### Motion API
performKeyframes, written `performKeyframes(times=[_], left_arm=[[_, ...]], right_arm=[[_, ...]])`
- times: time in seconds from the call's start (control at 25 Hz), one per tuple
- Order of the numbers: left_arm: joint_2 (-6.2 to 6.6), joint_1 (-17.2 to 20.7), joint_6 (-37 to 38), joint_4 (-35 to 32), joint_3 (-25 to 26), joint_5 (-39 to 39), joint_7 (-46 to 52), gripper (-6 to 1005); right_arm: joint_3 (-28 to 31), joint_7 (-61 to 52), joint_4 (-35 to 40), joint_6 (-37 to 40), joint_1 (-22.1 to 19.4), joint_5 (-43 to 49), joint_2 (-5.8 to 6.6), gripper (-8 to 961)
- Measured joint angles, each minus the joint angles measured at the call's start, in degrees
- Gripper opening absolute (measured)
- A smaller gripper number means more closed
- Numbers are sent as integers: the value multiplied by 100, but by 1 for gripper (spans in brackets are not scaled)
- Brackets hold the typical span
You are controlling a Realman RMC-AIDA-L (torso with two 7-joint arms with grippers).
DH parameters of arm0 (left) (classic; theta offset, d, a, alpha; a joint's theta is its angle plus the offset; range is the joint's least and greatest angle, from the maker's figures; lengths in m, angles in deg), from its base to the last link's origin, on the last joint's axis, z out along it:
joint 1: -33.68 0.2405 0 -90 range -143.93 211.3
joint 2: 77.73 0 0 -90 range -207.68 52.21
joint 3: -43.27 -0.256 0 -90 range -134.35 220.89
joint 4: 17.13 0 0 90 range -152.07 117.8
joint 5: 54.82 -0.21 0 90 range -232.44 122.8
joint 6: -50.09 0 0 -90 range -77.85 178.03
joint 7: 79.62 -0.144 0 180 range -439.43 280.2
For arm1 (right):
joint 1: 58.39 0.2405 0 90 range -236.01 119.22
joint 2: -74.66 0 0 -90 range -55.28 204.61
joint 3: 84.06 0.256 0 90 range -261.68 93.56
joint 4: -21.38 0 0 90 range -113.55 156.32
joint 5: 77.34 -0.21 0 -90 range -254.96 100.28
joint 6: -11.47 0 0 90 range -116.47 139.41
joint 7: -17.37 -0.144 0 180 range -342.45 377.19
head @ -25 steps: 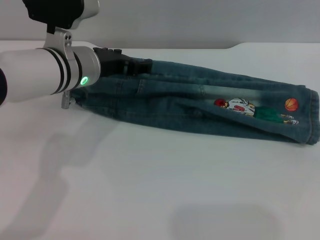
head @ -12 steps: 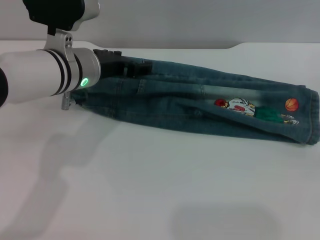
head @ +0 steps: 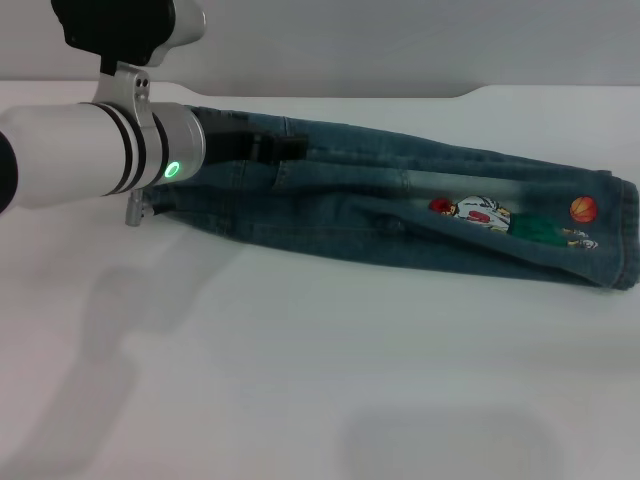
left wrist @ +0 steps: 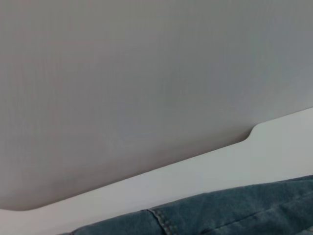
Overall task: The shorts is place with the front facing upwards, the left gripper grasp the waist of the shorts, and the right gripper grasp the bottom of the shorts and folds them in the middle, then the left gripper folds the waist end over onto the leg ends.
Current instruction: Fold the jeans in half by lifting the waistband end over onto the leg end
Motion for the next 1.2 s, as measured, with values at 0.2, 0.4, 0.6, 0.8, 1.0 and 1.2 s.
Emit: performKeyframes(times=[0.2, 0.4, 0.6, 0.8, 1.0, 1.2], left_arm=[[0, -34, -32, 8, -82, 5, 96, 843], [-6, -66, -39, -7, -306, 5, 203, 844], [-2, -18, -57, 14, -416, 4, 276, 844], [2, 24, -82, 6, -483, 4, 355, 844], [-3, 6, -27, 1, -522, 1, 357, 844], [7, 100, 83, 245, -534, -8, 357, 844]], right_arm=[[658, 3, 197, -1708, 127, -53, -6, 143], [1192, 4, 504, -3104, 359, -833, -9, 143], [2040, 8, 589, -3103, 681, -891, 0, 144], [2417, 20, 321, -2805, 617, -851, 3, 143], [2383, -10, 359, -2393, 493, -691, 1, 143], [1917, -190, 1052, -1404, 457, -303, -10, 142]])
